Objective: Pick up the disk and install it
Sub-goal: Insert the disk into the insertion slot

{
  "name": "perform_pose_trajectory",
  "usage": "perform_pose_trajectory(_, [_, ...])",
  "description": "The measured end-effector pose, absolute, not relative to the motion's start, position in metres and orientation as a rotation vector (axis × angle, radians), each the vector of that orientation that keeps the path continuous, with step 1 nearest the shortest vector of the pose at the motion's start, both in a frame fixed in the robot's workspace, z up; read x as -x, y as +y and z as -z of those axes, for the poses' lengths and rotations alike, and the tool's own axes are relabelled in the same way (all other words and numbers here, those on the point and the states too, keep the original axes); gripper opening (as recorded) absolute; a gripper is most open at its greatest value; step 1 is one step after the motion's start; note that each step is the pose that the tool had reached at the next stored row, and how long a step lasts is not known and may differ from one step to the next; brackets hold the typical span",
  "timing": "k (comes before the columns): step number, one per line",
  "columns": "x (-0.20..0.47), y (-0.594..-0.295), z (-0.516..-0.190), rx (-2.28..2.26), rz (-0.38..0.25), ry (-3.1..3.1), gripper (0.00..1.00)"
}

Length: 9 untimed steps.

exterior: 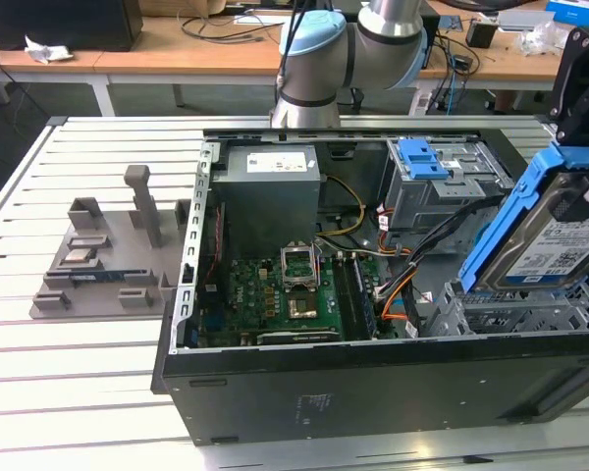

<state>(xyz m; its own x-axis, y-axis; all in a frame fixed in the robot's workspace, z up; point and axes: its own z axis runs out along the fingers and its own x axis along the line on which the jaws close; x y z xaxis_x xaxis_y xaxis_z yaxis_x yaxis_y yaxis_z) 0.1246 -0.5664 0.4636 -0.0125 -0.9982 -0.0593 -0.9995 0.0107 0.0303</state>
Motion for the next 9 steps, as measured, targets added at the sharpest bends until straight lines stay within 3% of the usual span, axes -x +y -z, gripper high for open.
perform_pose_trajectory(9, [-0.128, -0.5629, -0.4552, 2.183, -0.1, 2.231, 0.36])
